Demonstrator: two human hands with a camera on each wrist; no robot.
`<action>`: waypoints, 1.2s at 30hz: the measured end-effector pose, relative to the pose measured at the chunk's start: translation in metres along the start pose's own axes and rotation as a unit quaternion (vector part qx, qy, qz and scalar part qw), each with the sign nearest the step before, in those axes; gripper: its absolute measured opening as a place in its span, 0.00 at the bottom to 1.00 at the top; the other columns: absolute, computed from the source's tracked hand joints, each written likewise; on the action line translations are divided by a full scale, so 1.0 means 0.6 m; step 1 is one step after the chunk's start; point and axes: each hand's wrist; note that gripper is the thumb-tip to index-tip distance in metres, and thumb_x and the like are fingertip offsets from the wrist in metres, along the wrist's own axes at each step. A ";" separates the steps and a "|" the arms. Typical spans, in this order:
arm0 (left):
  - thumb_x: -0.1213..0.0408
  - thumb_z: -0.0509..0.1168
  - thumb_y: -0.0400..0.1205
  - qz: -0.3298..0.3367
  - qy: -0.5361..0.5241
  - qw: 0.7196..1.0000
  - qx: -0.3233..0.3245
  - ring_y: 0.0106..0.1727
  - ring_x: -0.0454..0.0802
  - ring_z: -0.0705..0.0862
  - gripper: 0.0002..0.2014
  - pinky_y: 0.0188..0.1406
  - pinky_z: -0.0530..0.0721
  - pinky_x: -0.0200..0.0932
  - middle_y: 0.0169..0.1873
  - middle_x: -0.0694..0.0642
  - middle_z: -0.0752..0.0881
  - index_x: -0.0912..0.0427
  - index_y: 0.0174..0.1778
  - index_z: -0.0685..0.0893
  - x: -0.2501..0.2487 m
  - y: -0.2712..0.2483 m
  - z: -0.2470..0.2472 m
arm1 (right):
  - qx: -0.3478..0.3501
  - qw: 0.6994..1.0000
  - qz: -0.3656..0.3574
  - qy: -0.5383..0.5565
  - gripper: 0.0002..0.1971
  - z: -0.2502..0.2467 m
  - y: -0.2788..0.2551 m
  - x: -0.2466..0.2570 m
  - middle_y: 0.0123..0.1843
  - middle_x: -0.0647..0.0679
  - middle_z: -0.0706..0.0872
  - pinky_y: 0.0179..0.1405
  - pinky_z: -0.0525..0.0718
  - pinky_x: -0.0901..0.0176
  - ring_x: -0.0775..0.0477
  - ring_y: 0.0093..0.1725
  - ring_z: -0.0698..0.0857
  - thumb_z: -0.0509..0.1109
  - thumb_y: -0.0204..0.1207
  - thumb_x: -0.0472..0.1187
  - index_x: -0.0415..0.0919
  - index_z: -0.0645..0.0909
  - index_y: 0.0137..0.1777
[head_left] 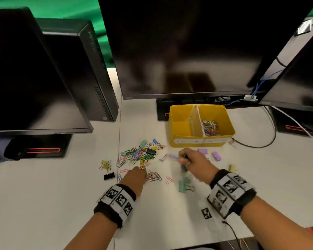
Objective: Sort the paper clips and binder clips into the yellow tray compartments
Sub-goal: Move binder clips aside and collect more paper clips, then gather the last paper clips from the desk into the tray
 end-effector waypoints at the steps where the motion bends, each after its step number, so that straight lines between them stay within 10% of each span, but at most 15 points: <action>1: 0.71 0.55 0.85 0.005 -0.036 0.999 -0.001 0.57 0.54 0.81 0.11 0.62 0.78 0.42 0.62 0.62 0.81 0.66 0.61 0.78 -0.002 -0.005 -0.011 | -0.019 0.999 0.006 0.035 0.04 -0.031 -0.003 0.003 0.36 0.45 0.77 0.33 0.77 0.66 0.49 0.35 0.76 0.58 0.82 0.34 0.38 0.74 0.48; 7: 0.68 0.57 0.86 0.092 -0.194 0.975 -0.058 0.62 0.51 0.79 0.11 0.66 0.73 0.40 0.58 0.57 0.82 0.67 0.61 0.79 -0.093 -0.031 -0.122 | -0.249 0.958 0.101 -0.098 0.13 -0.192 0.052 -0.030 0.58 0.31 0.83 0.55 0.79 0.48 0.34 0.58 0.80 0.62 0.80 0.37 0.30 0.75 0.61; 12: 0.65 0.57 0.86 0.181 -0.221 0.954 -0.086 0.64 0.56 0.79 0.13 0.60 0.75 0.42 0.61 0.61 0.81 0.65 0.63 0.78 -0.264 0.015 -0.205 | -0.161 0.976 0.113 -0.089 0.21 -0.203 0.076 -0.075 0.66 0.34 0.81 0.66 0.76 0.45 0.34 0.65 0.79 0.63 0.80 0.44 0.33 0.72 0.68; 16: 0.64 0.60 0.85 0.181 -0.218 0.954 -0.096 0.59 0.56 0.82 0.06 0.67 0.76 0.48 0.51 0.60 0.83 0.58 0.44 0.81 -0.360 0.089 -0.219 | -0.200 0.974 0.065 0.088 0.22 -0.199 0.064 -0.099 0.73 0.37 0.75 0.75 0.70 0.41 0.39 0.72 0.74 0.58 0.81 0.32 0.38 0.65 0.75; 20: 0.51 0.53 0.87 0.185 -0.086 0.979 -0.018 0.73 0.58 0.75 0.27 0.70 0.73 0.49 0.73 0.62 0.75 0.61 0.79 0.64 -0.371 0.128 -0.198 | -0.231 0.966 0.038 0.110 0.20 -0.201 0.041 -0.107 0.68 0.38 0.79 0.68 0.75 0.52 0.42 0.67 0.77 0.57 0.79 0.27 0.37 0.69 0.71; 25: 0.54 0.54 0.86 0.277 -0.104 0.954 -0.043 0.85 0.58 0.49 0.32 0.84 0.48 0.60 0.83 0.60 0.55 0.39 0.82 0.43 -0.307 0.099 -0.186 | -0.248 0.966 -0.031 -0.067 0.16 -0.180 0.027 -0.097 0.62 0.35 0.81 0.59 0.75 0.55 0.38 0.60 0.79 0.62 0.77 0.29 0.36 0.78 0.64; 30: 0.64 0.64 0.81 0.091 -0.124 0.961 -0.230 0.69 0.55 0.75 0.18 0.70 0.74 0.48 0.68 0.55 0.77 0.47 0.68 0.79 -0.125 0.055 -0.162 | -0.149 0.976 -0.132 -0.088 0.09 -0.089 0.010 -0.043 0.49 0.48 0.77 0.44 0.72 0.71 0.52 0.45 0.76 0.65 0.75 0.30 0.39 0.81 0.53; 33: 0.65 0.66 0.79 -0.029 -0.058 0.984 -0.164 0.58 0.58 0.83 0.09 0.59 0.80 0.46 0.57 0.61 0.85 0.59 0.52 0.88 -0.032 0.052 -0.127 | 0.036 0.983 -0.092 -0.158 0.11 0.011 0.018 -0.037 0.51 0.46 0.75 0.40 0.67 0.68 0.47 0.46 0.76 0.64 0.76 0.33 0.40 0.78 0.57; 36: 0.56 0.71 0.76 -0.061 -0.038 0.995 -0.070 0.62 0.57 0.80 0.18 0.63 0.79 0.46 0.59 0.60 0.81 0.58 0.60 0.84 -0.007 0.051 -0.089 | 0.097 0.970 -0.063 -0.213 0.17 0.092 0.034 -0.043 0.63 0.41 0.74 0.54 0.73 0.58 0.39 0.59 0.77 0.59 0.75 0.30 0.36 0.73 0.64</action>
Point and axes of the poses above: each hand's wrist, its own y-axis towards the middle knuckle, its own z-axis out of the palm, x = y × z
